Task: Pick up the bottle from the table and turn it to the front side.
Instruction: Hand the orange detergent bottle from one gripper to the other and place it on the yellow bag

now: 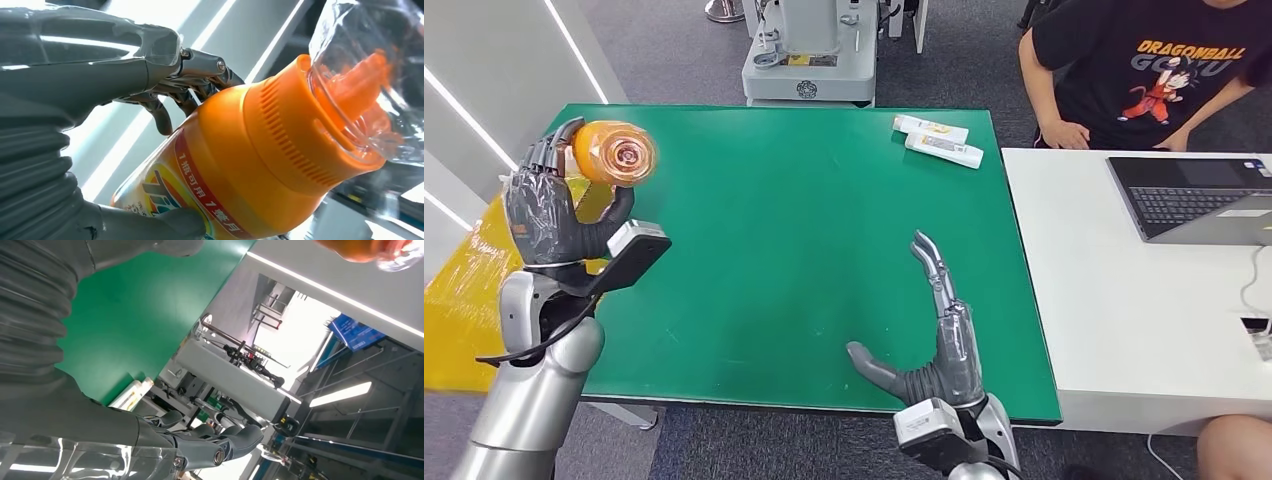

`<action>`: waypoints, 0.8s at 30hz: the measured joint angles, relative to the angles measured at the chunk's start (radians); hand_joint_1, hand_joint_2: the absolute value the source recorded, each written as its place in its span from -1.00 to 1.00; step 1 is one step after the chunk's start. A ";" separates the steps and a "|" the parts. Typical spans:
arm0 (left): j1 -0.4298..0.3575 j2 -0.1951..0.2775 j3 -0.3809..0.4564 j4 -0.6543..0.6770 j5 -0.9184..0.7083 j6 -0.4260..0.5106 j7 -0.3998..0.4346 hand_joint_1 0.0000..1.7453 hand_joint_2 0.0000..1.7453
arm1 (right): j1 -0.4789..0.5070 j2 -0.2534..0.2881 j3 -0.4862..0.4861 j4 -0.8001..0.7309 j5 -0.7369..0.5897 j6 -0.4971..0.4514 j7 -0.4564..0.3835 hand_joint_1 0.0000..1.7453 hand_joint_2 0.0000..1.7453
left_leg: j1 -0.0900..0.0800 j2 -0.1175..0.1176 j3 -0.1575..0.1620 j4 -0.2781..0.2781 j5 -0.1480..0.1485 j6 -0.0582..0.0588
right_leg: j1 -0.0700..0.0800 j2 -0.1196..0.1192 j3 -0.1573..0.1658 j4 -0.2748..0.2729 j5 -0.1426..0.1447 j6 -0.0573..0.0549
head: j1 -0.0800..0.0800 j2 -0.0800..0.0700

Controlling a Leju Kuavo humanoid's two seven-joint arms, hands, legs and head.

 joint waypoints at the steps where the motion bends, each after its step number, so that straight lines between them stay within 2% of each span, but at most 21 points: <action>1: 0.000 0.011 0.003 0.005 -0.062 0.004 0.025 1.00 1.00 | 0.001 0.000 0.000 -0.001 0.000 0.004 0.000 -1.00 1.00 | 0.000 0.000 0.000 0.000 0.000 0.000 | 0.000 0.000 0.000 0.000 0.000 0.000 | 0.000 0.000; 6: -0.001 0.060 0.016 0.032 -0.276 -0.010 0.103 1.00 1.00 | 0.006 0.001 -0.003 -0.005 0.002 0.014 0.007 -1.00 1.00 | 0.000 0.000 0.000 0.000 0.000 0.000 | 0.000 0.000 0.000 0.000 0.000 0.000 | 0.000 0.000; 13: -0.002 0.086 0.015 0.070 -0.408 -0.086 0.142 1.00 1.00 | 0.025 0.002 -0.019 -0.021 0.011 0.033 0.006 -1.00 1.00 | 0.000 0.000 0.000 0.000 0.000 0.000 | 0.000 0.000 0.000 0.000 0.000 0.000 | 0.000 0.000; 17: -0.001 0.089 0.009 0.102 -0.458 -0.154 0.132 1.00 1.00 | 0.032 0.002 -0.028 -0.023 0.009 0.050 -0.002 -1.00 1.00 | 0.000 0.000 0.000 0.000 0.000 0.000 | 0.000 0.000 0.000 0.000 0.000 0.000 | 0.000 0.000; 24: -0.002 0.093 -0.024 0.183 -0.471 -0.199 0.091 1.00 1.00 | 0.040 0.004 -0.042 -0.026 -0.002 0.067 -0.013 -1.00 1.00 | 0.000 0.000 0.000 0.000 0.000 0.000 | 0.000 0.000 0.000 0.000 0.000 0.000 | 0.000 0.000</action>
